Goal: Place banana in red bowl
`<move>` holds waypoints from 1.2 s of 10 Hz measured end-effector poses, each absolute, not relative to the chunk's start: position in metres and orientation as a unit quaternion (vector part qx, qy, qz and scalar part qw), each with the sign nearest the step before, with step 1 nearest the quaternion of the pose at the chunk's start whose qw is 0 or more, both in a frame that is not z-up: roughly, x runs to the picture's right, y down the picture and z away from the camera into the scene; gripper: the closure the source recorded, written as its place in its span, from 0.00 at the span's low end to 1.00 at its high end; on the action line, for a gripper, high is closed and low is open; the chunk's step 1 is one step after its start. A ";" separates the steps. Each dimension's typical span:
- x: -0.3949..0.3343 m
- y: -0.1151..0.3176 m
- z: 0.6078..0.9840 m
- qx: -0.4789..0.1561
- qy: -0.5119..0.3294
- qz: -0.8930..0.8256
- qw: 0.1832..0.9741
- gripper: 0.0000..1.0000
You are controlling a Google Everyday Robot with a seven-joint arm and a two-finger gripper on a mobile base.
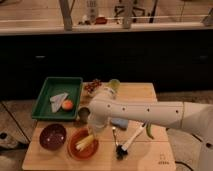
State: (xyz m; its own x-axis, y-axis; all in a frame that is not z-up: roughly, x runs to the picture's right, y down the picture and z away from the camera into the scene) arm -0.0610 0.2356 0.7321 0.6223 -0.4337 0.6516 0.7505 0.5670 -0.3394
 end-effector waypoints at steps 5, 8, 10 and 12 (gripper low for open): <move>-0.067 0.242 0.730 -0.310 -0.265 -0.360 0.839 0.22; -0.068 0.244 0.730 -0.310 -0.270 -0.362 0.837 0.20; -0.068 0.246 0.731 -0.310 -0.272 -0.363 0.836 0.20; -0.067 0.247 0.732 -0.310 -0.274 -0.363 0.835 0.20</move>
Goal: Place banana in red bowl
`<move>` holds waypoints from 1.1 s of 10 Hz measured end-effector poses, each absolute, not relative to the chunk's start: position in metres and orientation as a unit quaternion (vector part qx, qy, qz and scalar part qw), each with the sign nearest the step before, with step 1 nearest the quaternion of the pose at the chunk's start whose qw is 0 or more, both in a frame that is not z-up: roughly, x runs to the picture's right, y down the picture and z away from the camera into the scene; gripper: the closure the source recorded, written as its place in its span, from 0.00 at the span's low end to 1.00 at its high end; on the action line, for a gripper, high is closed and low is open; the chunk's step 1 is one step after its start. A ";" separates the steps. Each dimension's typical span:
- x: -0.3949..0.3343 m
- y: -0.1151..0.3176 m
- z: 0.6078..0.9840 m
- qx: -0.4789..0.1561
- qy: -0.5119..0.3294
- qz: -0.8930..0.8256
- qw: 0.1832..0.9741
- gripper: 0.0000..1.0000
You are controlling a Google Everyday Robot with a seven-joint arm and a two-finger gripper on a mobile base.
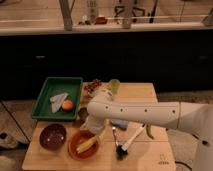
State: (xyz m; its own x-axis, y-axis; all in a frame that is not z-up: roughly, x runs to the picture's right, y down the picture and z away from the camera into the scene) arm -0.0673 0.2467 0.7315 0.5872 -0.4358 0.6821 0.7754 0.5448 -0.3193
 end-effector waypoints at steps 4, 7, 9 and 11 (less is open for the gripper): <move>-0.063 0.247 0.730 -0.300 -0.283 -0.362 0.836 0.20; -0.061 0.246 0.730 -0.295 -0.288 -0.363 0.836 0.20; -0.062 0.246 0.730 -0.295 -0.288 -0.363 0.835 0.20; -0.061 0.246 0.730 -0.295 -0.288 -0.363 0.836 0.20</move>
